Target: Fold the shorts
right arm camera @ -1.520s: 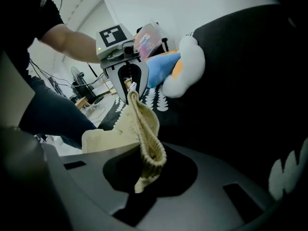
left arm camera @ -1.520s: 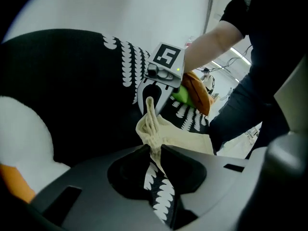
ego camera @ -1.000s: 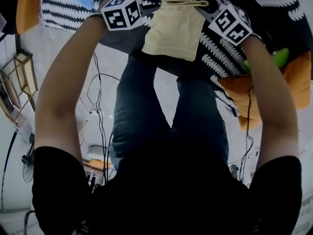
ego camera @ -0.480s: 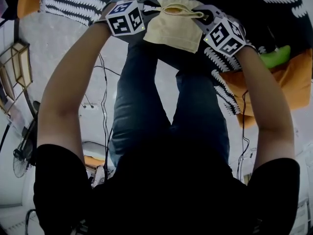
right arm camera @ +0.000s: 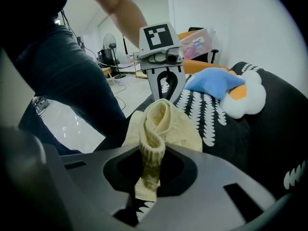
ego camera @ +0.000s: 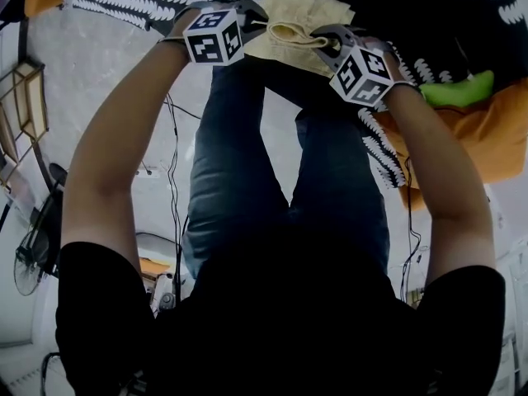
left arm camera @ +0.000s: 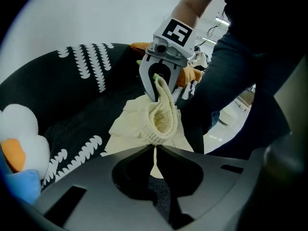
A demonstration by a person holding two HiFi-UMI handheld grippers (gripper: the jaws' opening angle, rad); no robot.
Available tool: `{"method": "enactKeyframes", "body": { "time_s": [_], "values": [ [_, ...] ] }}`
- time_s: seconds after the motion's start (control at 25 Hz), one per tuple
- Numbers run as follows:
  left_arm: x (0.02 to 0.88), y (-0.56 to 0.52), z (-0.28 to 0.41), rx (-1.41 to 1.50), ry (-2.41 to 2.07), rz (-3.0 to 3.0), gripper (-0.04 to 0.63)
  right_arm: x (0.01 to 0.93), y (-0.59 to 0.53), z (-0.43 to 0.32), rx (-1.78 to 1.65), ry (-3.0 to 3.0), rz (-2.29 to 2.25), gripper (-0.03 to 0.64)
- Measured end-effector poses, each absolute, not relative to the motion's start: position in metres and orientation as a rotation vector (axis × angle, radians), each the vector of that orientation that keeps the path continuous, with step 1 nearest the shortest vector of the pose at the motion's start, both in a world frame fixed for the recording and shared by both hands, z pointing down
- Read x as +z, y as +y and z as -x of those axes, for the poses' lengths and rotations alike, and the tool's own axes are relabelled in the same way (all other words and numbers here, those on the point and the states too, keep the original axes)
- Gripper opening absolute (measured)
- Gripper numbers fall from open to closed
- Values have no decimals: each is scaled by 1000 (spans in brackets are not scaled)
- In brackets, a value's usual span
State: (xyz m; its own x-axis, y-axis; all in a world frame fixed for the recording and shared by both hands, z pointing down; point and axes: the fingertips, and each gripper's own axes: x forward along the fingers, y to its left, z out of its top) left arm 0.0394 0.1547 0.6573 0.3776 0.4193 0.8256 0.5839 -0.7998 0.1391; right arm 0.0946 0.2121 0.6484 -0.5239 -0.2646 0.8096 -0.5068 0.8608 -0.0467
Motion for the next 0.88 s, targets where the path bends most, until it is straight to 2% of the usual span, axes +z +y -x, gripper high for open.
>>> {"method": "enactKeyframes", "body": {
  "time_s": [0.6,0.88],
  "values": [
    [714,205,8,-1495,-980,2344,21,724,270,-50,150,-2008,-332,46],
    [727,206,15,-1536,-968,2315,21,741,276,-43,172,-1962,-320,63]
  ]
}}
